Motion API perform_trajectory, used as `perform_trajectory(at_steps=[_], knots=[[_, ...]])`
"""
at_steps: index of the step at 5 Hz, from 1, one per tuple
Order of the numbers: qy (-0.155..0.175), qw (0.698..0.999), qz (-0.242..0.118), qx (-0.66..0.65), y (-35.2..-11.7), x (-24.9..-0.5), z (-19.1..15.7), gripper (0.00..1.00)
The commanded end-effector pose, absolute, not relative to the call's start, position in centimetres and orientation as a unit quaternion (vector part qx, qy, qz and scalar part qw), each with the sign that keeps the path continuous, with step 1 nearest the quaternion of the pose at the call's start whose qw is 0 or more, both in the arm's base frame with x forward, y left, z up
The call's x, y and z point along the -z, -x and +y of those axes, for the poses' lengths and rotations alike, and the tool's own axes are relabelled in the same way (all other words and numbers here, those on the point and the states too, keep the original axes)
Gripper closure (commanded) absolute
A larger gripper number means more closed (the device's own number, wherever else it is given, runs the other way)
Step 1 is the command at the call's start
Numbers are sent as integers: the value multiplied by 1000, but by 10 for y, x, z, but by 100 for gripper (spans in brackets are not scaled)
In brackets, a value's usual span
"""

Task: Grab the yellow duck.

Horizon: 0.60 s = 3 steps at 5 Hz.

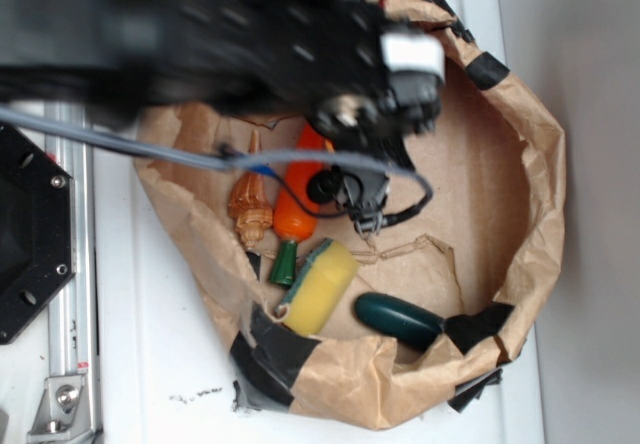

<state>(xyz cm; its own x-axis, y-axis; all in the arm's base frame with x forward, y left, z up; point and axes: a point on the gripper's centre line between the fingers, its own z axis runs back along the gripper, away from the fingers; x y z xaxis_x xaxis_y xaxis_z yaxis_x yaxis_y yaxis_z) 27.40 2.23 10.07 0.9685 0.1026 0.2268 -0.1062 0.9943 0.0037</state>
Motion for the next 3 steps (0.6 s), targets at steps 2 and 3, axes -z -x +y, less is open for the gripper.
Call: perform_trajectory(at_steps=[2,3], knots=[[40,996,-78,-34,-270,-223,7,100],[40,996,-68,-30,-268,-214,4,100]])
